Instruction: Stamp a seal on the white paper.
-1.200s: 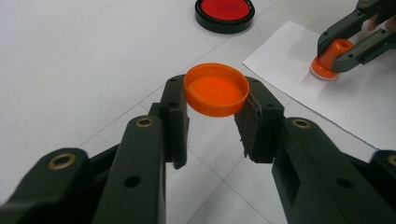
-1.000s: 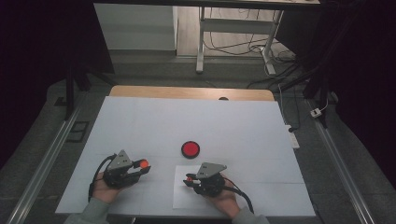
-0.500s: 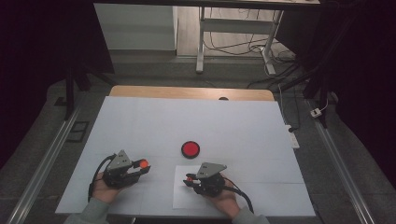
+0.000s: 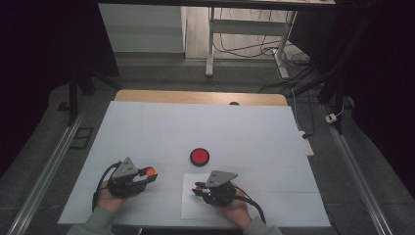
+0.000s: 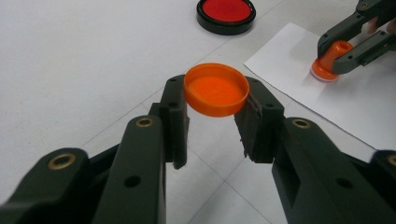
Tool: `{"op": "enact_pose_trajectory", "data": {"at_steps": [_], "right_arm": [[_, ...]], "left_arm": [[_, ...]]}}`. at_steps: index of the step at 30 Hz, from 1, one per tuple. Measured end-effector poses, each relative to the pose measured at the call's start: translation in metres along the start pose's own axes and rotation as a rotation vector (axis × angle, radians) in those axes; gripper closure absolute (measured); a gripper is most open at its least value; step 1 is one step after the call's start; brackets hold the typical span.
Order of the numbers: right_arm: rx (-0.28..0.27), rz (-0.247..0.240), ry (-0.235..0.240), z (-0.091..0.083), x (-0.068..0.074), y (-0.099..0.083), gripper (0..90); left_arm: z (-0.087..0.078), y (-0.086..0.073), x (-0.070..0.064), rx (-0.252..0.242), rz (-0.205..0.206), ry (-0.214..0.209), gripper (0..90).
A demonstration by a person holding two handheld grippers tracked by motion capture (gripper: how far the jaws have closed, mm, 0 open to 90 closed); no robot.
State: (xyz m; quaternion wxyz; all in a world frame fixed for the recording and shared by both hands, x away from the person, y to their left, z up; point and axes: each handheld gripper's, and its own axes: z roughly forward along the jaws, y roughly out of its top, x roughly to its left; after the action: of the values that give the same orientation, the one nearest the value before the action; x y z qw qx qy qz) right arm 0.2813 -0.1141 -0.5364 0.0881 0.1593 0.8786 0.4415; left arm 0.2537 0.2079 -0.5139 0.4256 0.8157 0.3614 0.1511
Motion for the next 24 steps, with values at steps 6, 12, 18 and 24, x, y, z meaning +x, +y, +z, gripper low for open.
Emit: {"op": "enact_pose_trajectory", "data": {"at_steps": [6,12,18,24], "right_arm": [[-0.001,0.001,-0.002,0.0,0.0,0.0,72.7],[-0.002,0.001,-0.002,0.0,0.0,0.0,72.3],[-0.104,0.048,-0.006,-0.016,-0.003,0.009,72.1],[-0.156,0.088,0.002,-0.03,-0.009,0.011,72.1]], "left_arm": [[-0.001,0.0,0.0,-0.003,0.003,0.001,64.7],[-0.002,0.001,0.0,-0.008,0.001,0.005,64.7],[-0.002,0.001,0.0,-0.009,0.005,0.006,64.7],[-0.001,0.001,-0.001,-0.003,0.007,0.005,64.6]]}}
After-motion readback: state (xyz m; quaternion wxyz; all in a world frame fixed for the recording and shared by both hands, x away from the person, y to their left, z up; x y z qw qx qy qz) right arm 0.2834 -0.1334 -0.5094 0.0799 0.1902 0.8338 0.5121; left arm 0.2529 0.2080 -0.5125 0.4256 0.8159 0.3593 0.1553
